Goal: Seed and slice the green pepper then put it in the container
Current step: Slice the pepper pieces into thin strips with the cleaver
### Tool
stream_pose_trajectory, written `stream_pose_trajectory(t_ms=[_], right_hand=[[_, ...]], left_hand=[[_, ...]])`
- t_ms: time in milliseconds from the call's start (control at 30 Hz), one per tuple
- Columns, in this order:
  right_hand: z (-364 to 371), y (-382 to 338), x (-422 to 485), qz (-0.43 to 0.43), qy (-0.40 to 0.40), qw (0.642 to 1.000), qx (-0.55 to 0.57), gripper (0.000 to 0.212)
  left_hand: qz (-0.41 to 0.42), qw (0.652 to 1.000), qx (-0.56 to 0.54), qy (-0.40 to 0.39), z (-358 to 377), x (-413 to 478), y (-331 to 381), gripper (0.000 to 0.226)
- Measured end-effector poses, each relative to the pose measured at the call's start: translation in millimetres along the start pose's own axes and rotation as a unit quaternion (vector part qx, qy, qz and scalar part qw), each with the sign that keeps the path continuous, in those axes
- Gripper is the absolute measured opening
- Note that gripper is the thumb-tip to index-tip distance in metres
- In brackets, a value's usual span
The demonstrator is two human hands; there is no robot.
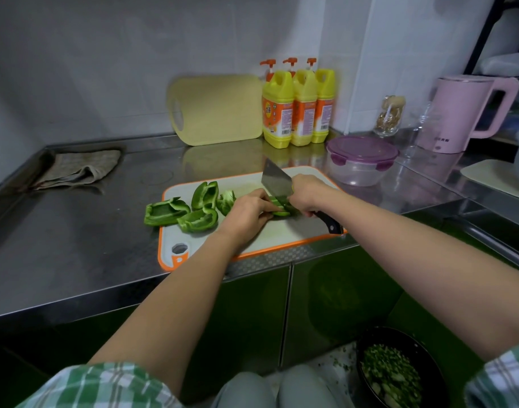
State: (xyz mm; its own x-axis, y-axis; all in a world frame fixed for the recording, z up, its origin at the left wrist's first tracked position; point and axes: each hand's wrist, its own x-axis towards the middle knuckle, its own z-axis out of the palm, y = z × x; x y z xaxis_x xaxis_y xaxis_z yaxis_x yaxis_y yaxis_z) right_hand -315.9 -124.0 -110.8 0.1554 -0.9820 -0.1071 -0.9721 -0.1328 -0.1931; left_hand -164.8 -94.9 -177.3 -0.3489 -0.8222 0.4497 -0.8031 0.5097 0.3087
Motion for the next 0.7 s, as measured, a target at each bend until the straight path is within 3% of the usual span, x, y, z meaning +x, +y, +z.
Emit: stream_pose_trajectory(t_ms=[100, 233, 533, 700], right_hand=[[-17.4, 0.5, -2.6, -0.015, -0.039, 0.997, -0.063, 0.011], [-5.3, 2.7, -4.6, -0.018, -0.023, 0.997, -0.073, 0.015], [8.5, 5.6, 2.5, -0.025, 0.056, 0.998, 0.022, 0.011], [0.2, 25.8, 5.3, -0.019, 0.109, 0.991, 0.080, 0.027]], left_hand=[[-0.001, 1.000, 0.000, -0.002, -0.2, 2.1, -1.1, 0.025], [0.012, 1.000, -0.006, -0.002, -1.3, 1.0, -1.2, 0.024], [0.046, 0.999, 0.003, 0.006, -5.1, -1.9, 1.6, 0.021], [0.035, 0.999, 0.013, 0.022, -2.7, 1.3, 6.2, 0.021]])
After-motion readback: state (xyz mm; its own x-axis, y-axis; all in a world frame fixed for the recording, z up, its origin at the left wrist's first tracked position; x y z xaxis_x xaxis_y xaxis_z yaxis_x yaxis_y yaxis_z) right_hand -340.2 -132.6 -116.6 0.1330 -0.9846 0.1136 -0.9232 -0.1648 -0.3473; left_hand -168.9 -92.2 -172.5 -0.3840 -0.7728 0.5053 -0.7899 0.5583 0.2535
